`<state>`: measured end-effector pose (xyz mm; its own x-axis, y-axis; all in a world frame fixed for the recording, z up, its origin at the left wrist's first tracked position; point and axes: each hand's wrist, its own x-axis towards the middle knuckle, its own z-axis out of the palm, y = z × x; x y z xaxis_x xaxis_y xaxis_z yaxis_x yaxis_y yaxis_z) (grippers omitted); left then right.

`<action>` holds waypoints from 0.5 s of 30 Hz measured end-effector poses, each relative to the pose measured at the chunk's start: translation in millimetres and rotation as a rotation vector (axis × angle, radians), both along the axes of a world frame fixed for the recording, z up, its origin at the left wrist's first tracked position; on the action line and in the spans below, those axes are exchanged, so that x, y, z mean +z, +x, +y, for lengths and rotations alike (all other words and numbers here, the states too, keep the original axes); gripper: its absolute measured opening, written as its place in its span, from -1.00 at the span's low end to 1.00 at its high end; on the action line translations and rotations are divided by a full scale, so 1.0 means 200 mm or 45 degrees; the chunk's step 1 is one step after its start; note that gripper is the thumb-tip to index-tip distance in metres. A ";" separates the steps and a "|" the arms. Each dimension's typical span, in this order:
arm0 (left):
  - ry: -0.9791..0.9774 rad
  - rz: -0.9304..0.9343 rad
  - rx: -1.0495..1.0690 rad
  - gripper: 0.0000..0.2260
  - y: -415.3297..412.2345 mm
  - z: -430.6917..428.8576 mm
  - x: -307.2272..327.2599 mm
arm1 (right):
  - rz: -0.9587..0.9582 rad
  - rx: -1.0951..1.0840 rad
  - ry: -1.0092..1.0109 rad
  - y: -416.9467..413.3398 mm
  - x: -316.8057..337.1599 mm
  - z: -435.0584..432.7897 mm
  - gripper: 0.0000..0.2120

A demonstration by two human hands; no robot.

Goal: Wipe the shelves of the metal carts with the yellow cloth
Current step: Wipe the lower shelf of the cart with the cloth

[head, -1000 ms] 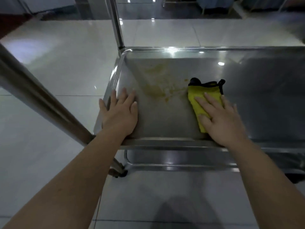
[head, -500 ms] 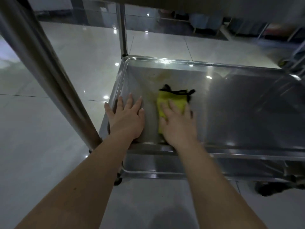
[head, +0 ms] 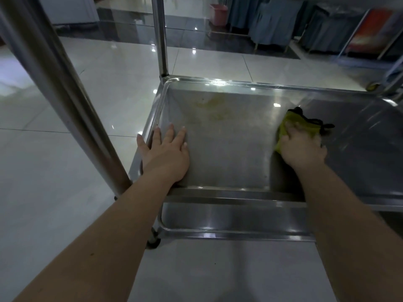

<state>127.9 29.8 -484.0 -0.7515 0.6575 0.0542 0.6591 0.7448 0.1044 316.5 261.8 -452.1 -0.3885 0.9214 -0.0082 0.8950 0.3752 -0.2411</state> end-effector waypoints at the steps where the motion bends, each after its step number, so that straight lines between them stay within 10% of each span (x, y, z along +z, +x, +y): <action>1: 0.002 -0.003 0.005 -0.54 0.00 0.00 0.00 | 0.008 0.042 0.027 -0.09 0.00 -0.07 -0.53; 9: -0.001 -0.019 0.042 -0.52 -0.02 -0.01 0.00 | 0.022 0.831 0.041 -0.65 -0.05 -0.63 -0.53; 15: 0.002 -0.013 0.027 -0.52 0.01 -0.01 0.01 | -0.028 0.419 0.082 -0.27 -0.04 -0.01 -0.52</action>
